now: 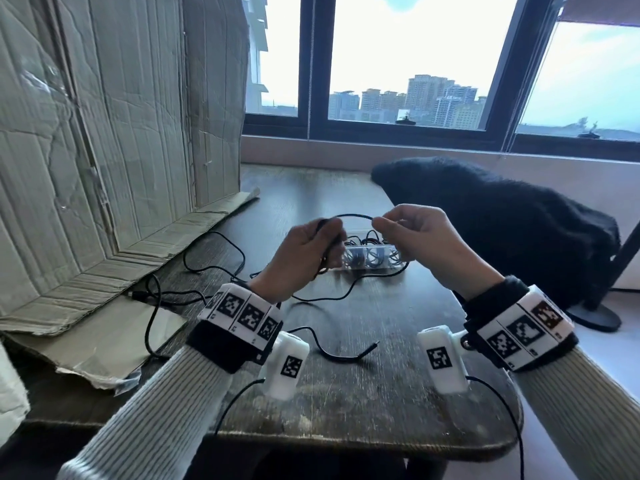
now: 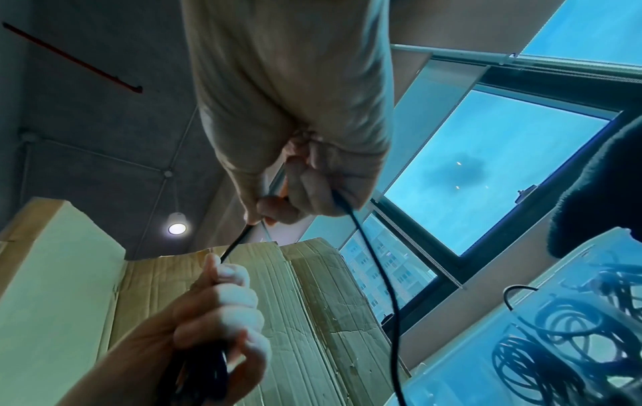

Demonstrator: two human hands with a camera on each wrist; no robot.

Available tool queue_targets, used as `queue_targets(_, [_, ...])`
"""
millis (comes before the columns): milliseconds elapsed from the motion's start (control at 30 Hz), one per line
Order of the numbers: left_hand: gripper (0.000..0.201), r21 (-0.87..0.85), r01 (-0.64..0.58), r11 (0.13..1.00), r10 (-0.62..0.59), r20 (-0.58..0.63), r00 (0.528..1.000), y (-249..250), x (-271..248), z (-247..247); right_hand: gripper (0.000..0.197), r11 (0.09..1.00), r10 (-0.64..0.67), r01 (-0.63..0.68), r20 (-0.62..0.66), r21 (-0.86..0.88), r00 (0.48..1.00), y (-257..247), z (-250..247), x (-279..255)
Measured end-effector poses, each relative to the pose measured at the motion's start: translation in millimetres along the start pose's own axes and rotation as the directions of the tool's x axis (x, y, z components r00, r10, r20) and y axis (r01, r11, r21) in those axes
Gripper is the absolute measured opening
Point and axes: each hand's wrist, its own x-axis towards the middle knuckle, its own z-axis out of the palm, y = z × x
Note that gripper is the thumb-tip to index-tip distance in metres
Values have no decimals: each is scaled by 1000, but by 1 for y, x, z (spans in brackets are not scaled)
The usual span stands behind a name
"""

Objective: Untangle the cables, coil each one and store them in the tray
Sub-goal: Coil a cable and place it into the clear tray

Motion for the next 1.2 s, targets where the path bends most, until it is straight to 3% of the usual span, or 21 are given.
queue_targets(67, [32, -174, 14, 985, -32, -101, 994, -1, 3, 1, 14, 998, 5, -10, 76, 64, 997, 2, 3, -3])
queue_targets(200, [31, -469, -17, 883, -77, -180, 981, -4, 9, 5, 15, 993, 17, -37, 175, 110, 984, 3, 15, -7])
queue_targets(300, [33, -575, -87, 814, -62, -234, 970, 0, 9, 8, 38, 999, 37, -41, 258, 7, 965, 10, 24, -12])
queue_targets(367, [31, -622, -120, 774, -81, -286, 955, 3, 9, 8, 55, 992, 79, -32, 392, -126, 916, 13, 30, -17])
queue_targets(467, [25, -566, -113, 817, -136, -378, 916, 9, 12, -3, 58, 977, 152, -50, 513, -206, 845, 16, 36, -23])
queue_targets(567, [33, -219, -60, 974, -42, -432, 901, 2, 14, -22, 34, 953, 119, 40, 493, -299, 862, 15, 31, -22])
queue_targets(633, [42, 187, -32, 982, 103, -384, 918, -8, 14, -30, 24, 918, 8, 184, 479, -352, 878, 13, 27, -19])
queue_targets(700, [49, 510, -38, 860, 194, -256, 947, -14, 13, -32, 19, 895, -107, 290, 467, -340, 878, 7, 27, -16])
queue_targets(800, [73, 720, -29, 693, 153, -108, 982, -17, 8, -23, 17, 883, -215, 359, 418, -304, 883, -4, 33, -13])
queue_targets(867, [85, 724, -50, 688, 116, -41, 992, -15, 3, -17, 15, 874, -256, 377, 367, -308, 894, -8, 35, -9])
queue_targets(967, [84, 476, -13, 879, -8, 41, 999, -12, 0, -13, 5, 924, -224, 281, 231, -258, 947, -8, 34, -1])
queue_targets(1067, [65, 365, 27, 931, -86, 147, 985, -8, -1, -16, 18, 960, -169, 193, 130, -201, 977, -8, 33, 6])
queue_targets(1133, [45, 367, 40, 929, -109, 171, 979, -10, -1, -18, 19, 980, -123, 145, 154, -139, 980, -10, 31, 7])
queue_targets(1200, [28, 202, 89, 975, -121, 152, 981, -9, -1, -22, 14, 992, -66, 85, 187, -97, 980, -9, 27, 8])
